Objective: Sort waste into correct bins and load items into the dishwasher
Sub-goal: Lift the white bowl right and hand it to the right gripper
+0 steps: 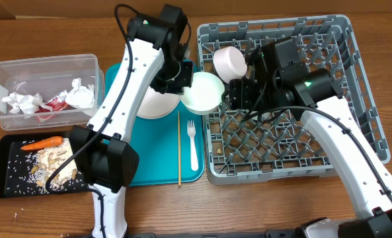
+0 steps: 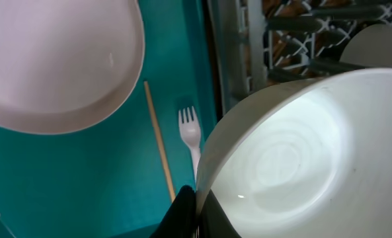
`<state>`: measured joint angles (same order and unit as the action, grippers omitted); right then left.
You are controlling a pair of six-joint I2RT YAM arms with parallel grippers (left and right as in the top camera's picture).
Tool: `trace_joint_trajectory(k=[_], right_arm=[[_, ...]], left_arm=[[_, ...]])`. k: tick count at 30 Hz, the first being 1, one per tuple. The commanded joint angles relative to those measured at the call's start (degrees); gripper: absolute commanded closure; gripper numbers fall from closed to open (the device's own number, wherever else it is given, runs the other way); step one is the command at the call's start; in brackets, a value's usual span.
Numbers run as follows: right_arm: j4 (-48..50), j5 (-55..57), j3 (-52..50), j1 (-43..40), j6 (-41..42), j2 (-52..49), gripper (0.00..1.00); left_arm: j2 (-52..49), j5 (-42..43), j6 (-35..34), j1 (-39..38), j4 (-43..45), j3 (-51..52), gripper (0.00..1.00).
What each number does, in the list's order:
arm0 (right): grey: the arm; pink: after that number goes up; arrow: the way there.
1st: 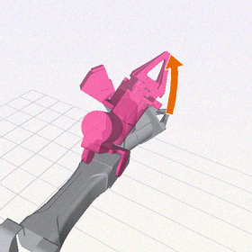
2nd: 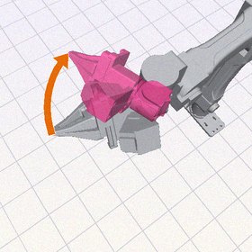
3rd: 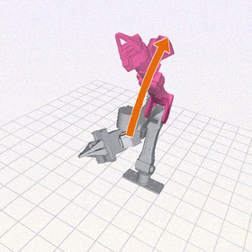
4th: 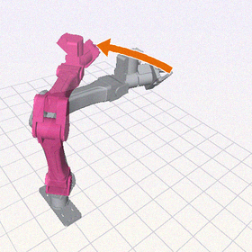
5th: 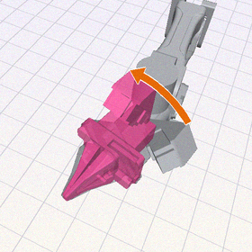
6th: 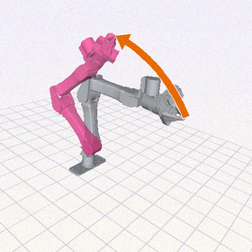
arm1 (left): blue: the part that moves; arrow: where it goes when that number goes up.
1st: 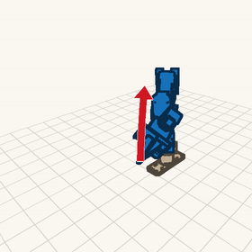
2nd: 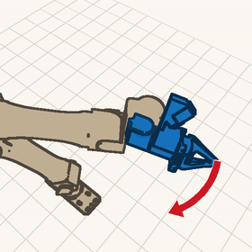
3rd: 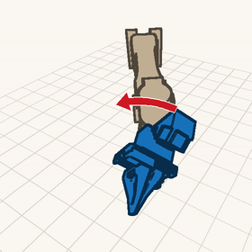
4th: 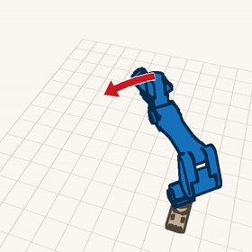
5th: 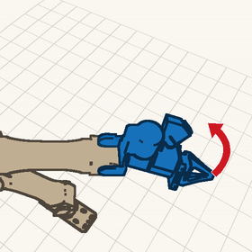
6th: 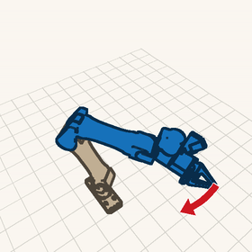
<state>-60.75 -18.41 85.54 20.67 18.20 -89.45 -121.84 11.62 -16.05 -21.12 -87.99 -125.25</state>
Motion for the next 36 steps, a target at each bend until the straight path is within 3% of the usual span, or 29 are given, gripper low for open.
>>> trace_joint_trajectory(k=[1, 5, 13, 15, 19, 23, 34, 36], right_arm=[[1.2, -1.7, 0.3, -0.1, 0.0, -0.3, 0.3], [1.7, -1.7, 0.3, -0.1, 0.0, -0.3, 0.39], [2.2, -1.6, 0.3, 0.0, 0.0, -0.3, 0.46], [2.6, -1.6, 0.3, 0.0, 0.0, -0.3, 0.53], [2.9, -1.6, 0.3, 0.0, 0.0, -0.3, 0.81], [3.1, -1.1, 0.3, 0.0, 0.0, -0.3, 0.96], [3.7, -1.0, 0.3, -0.2, -0.3, -0.3, 0.96], [3.9, -0.9, 0.3, -0.2, -1.2, -0.3, 0.96]], left_arm=[[4.2, 1.1, 0.8, -1.5, 0.5, -1.4, 0.96], [5.7, 1.1, 0.6, -2.6, 0.2, -1.4, 0.96], [7.9, -0.2, 0.6, -5.3, -0.4, -1.4, 0.96], [8.0, -0.2, 0.6, -5.5, -0.7, -1.4, 0.96], [8.0, -0.6, 0.6, -5.5, -1.7, -1.4, 0.96], [8.0, -1.7, 0.6, -5.5, -2.2, -1.4, 0.96], [8.0, -1.5, 1.7, -5.1, -2.2, -1.4, 0.95], [8.1, -1.5, 2.2, -4.5, -2.2, -1.4, 0.75]])
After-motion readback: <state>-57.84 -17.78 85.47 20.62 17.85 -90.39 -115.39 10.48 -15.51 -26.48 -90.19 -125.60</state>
